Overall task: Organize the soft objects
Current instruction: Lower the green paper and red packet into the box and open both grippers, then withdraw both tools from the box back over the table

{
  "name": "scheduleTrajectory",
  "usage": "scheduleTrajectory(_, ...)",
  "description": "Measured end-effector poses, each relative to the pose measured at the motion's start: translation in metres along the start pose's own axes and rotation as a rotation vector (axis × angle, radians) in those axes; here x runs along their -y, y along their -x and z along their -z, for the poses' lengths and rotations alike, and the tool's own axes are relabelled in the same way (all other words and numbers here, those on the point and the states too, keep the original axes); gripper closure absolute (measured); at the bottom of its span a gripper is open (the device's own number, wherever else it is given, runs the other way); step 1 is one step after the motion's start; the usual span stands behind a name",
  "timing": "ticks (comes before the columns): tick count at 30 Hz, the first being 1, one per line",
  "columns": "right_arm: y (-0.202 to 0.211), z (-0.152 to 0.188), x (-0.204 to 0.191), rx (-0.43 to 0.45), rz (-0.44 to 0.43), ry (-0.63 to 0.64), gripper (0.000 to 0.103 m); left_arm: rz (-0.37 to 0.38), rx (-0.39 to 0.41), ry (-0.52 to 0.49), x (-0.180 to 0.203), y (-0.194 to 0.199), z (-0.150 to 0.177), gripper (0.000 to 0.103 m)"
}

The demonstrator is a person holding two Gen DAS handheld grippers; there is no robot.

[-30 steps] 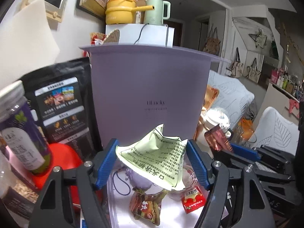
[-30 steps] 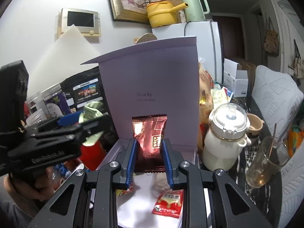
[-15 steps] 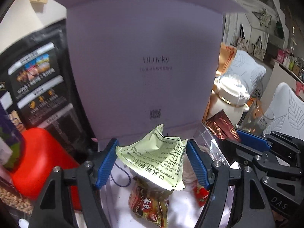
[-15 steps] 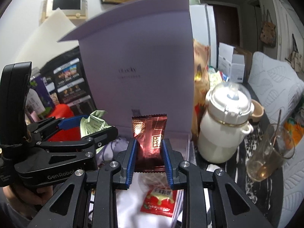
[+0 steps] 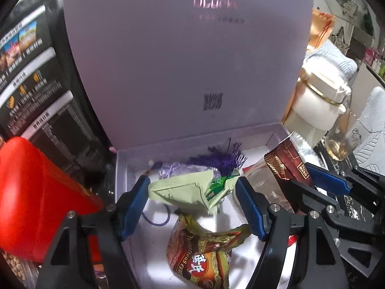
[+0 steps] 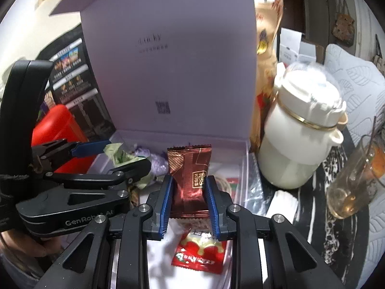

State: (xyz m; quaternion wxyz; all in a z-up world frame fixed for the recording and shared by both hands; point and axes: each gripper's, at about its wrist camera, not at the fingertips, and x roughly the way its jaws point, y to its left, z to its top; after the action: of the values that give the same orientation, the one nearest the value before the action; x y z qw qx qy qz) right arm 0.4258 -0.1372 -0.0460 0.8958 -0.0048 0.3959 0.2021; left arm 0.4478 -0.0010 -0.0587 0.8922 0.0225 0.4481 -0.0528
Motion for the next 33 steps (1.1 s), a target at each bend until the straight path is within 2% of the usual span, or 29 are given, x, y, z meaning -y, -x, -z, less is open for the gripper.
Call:
scheduleTrajectory(10, -0.011, 0.003, 0.011, -0.038, 0.006, -0.039, 0.074, -0.043, -0.025, 0.002, 0.003, -0.01, -0.003, 0.028)
scheduleTrajectory(13, -0.01, 0.002, 0.011, -0.03, 0.015, -0.044, 0.061, -0.046, -0.018, 0.005, 0.006, -0.01, -0.008, 0.024)
scheduleTrajectory(26, 0.035, -0.006, 0.009, 0.048, 0.01, -0.055, 0.061, -0.047, 0.094, 0.009, 0.018, 0.034, -0.011, 0.022)
scheduleTrajectory(33, 0.07, -0.016, 0.0, 0.093, 0.023, -0.026, 0.061, -0.035, 0.15, 0.018, 0.015, 0.073, -0.013, 0.021)
